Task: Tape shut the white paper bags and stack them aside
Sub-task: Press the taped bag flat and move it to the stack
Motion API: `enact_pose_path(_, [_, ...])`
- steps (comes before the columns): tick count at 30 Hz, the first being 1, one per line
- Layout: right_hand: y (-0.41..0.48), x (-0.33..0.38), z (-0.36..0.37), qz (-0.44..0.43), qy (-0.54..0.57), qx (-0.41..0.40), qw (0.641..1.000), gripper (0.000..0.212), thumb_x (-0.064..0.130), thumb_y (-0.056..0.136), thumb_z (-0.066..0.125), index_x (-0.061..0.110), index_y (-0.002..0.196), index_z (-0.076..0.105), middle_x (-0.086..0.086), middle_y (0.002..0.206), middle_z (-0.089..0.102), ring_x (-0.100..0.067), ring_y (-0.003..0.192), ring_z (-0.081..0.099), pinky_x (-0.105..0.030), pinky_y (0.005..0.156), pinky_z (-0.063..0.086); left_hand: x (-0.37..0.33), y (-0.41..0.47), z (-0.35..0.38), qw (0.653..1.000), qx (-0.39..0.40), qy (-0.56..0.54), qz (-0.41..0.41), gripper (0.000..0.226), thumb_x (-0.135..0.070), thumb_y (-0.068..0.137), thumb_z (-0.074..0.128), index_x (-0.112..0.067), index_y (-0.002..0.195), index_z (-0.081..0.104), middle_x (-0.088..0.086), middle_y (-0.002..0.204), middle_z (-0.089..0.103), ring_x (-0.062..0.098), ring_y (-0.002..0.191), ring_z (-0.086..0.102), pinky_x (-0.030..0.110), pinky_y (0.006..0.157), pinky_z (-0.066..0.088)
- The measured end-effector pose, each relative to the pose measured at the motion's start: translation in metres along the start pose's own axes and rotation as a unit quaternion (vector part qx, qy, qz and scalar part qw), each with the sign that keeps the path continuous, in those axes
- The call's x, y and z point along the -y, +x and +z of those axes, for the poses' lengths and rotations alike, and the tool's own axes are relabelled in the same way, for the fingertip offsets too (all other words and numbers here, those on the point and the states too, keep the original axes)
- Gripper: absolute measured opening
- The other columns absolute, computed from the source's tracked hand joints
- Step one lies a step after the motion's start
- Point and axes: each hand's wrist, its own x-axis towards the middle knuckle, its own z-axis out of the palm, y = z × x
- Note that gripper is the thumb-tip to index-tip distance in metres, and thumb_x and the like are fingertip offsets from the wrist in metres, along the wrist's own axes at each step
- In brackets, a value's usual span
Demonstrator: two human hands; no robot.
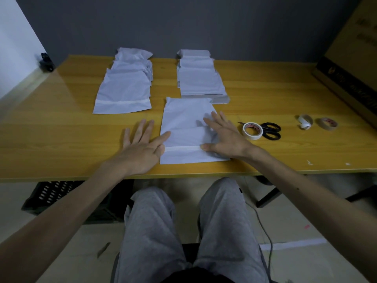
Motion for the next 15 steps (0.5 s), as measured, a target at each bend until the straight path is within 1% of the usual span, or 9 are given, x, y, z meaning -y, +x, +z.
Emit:
enact_pose_path(3, [0.003, 0.009, 0.004, -0.045, -0.024, -0.024, 0.998, 0.082, 0.045, 0.085, 0.065, 0.025, 0.151, 0.021, 0.000, 0.161, -0.007, -0.016, 0.146, -0.017, -0.034, 0.117, -0.007, 0.008, -0.006, -0.008, 1.000, 0.014, 0.018, -0.012, 0.047, -0.050, 0.102, 0.012, -0.054, 0.147, 0.000, -0.004, 0.155, -0.033, 0.015, 0.137, -0.039, 0.052, 0.112, -0.020])
enact_pose_path(6, [0.003, 0.017, 0.009, -0.074, -0.049, -0.024, 0.996, 0.079, 0.048, 0.087, 0.061, 0.024, 0.151, 0.021, 0.000, 0.161, -0.004, -0.015, 0.146, -0.015, -0.032, 0.117, -0.007, 0.013, -0.009, -0.017, 0.998, 0.025, 0.048, -0.028, 0.047, -0.049, 0.102, 0.018, -0.052, 0.147, 0.004, -0.002, 0.155, -0.032, 0.018, 0.138, -0.038, 0.053, 0.112, -0.019])
enact_pose_path(8, [0.002, 0.019, 0.013, -0.085, -0.051, -0.021, 0.995, 0.077, 0.047, 0.090, 0.056, 0.021, 0.152, 0.019, 0.001, 0.161, 0.003, -0.013, 0.147, -0.010, -0.030, 0.118, -0.006, 0.011, -0.008, -0.022, 0.999, 0.012, 0.042, -0.029, 0.049, -0.043, 0.103, 0.027, -0.049, 0.148, 0.009, 0.000, 0.157, -0.027, 0.019, 0.139, -0.036, 0.052, 0.112, -0.017])
enact_pose_path(9, [0.002, 0.020, 0.015, -0.088, -0.048, -0.018, 0.995, 0.077, 0.045, 0.092, 0.055, 0.019, 0.153, 0.017, 0.001, 0.161, 0.007, -0.012, 0.147, -0.007, -0.028, 0.118, -0.005, 0.007, -0.007, -0.024, 0.999, -0.005, 0.029, -0.022, 0.052, -0.036, 0.103, 0.033, -0.047, 0.149, 0.011, 0.001, 0.159, -0.023, 0.019, 0.140, -0.034, 0.051, 0.113, -0.015])
enact_pose_path(11, [0.001, 0.022, 0.017, -0.081, -0.042, 0.002, 0.996, 0.075, 0.043, 0.094, 0.051, 0.016, 0.153, 0.013, 0.001, 0.161, 0.010, -0.011, 0.147, -0.004, -0.026, 0.118, -0.003, -0.006, -0.004, -0.027, 0.998, -0.058, -0.005, 0.011, 0.064, -0.017, 0.097, 0.042, -0.042, 0.150, 0.015, 0.001, 0.162, -0.009, 0.018, 0.144, -0.027, 0.046, 0.116, -0.010])
enact_pose_path(12, [0.001, 0.022, 0.018, -0.074, -0.040, 0.015, 0.996, 0.075, 0.043, 0.095, 0.050, 0.016, 0.153, 0.012, 0.001, 0.161, 0.009, -0.010, 0.147, -0.003, -0.025, 0.118, -0.002, -0.016, -0.003, -0.028, 0.996, -0.082, -0.025, 0.036, 0.067, -0.009, 0.094, 0.044, -0.039, 0.149, 0.021, 0.001, 0.162, 0.000, 0.017, 0.146, -0.021, 0.041, 0.118, -0.006])
enact_pose_path(13, [0.001, 0.023, 0.018, -0.068, -0.037, 0.025, 0.997, 0.075, 0.044, 0.095, 0.049, 0.016, 0.154, 0.011, 0.002, 0.161, 0.008, -0.010, 0.147, -0.002, -0.025, 0.118, -0.001, -0.026, -0.001, -0.029, 0.992, -0.094, -0.047, 0.063, 0.065, -0.004, 0.092, 0.043, -0.034, 0.148, 0.028, 0.001, 0.161, 0.008, 0.016, 0.147, -0.014, 0.036, 0.118, -0.003])
enact_pose_path(14, [0.000, 0.022, 0.018, -0.061, -0.034, 0.033, 0.997, 0.076, 0.045, 0.095, 0.048, 0.017, 0.154, 0.009, 0.003, 0.161, 0.006, -0.009, 0.147, -0.002, -0.025, 0.118, -0.001, -0.036, 0.001, -0.028, 0.990, -0.089, -0.063, 0.088, 0.060, -0.003, 0.094, 0.043, -0.029, 0.147, 0.033, 0.001, 0.161, 0.013, 0.015, 0.148, -0.008, 0.030, 0.117, 0.000])
enact_pose_path(15, [0.000, 0.022, 0.018, -0.056, -0.030, 0.040, 0.997, 0.076, 0.047, 0.095, 0.047, 0.018, 0.154, 0.008, 0.004, 0.161, 0.004, -0.008, 0.147, -0.002, -0.025, 0.118, -0.001, -0.044, 0.003, -0.026, 0.989, -0.074, -0.067, 0.106, 0.054, -0.006, 0.097, 0.042, -0.026, 0.147, 0.035, 0.001, 0.161, 0.013, 0.015, 0.148, -0.005, 0.026, 0.116, 0.001])
